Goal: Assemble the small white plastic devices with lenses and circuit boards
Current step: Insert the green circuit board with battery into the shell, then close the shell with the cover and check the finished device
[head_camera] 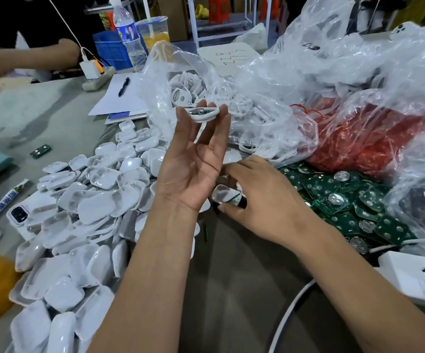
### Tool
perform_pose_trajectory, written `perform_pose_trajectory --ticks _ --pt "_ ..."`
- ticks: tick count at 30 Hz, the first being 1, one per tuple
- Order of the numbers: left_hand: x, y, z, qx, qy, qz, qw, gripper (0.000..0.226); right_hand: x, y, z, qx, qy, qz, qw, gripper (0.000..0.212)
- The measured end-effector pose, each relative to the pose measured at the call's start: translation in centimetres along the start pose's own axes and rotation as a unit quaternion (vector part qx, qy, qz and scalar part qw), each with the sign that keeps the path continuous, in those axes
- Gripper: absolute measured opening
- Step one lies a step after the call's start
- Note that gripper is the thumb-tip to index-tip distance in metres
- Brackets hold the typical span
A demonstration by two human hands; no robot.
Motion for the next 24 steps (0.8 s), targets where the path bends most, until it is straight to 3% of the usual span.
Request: perform_pose_trajectory --ticks 7,11,16,22,24 --pt "0.1 0.5 0.6 -0.006 -0.026 0.015 1.0 0.049 -0.1 2.4 2.4 0.138 -0.057 0.083 0.985 0.067" --pt "0.1 0.6 1.0 -0.025 -0.039 0.014 0.999 0.046 -0.3 2.4 3.8 0.33 -0.103 0.088 0.934 0.058" --pt "0.2 0.6 1.1 -0.027 -0.043 0.011 0.999 0.044 -0.3 2.8 3.8 0.488 -0.059 0.091 0.866 0.044" --pt "0.1 0.4 1.0 -0.035 -0.036 -0.013 0.999 0.045 -0.3 3.3 4.3 0.546 -0.042 0.106 0.83 0.046" --pt "0.1 0.2 0.9 -0.03 -0.035 -0.017 0.999 0.044 -0.3 3.3 4.4 0.585 -0.045 0.106 0.803 0.046"
Point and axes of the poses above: each hand's wrist, its own x-axis towards the middle knuckle, its own y-axis out of the back of the hand, z = x × y, the point moved 9 cm from there along x, towards the middle knuckle, and after that the axes turned 10 degrees about -x, right-handed, at the moved point
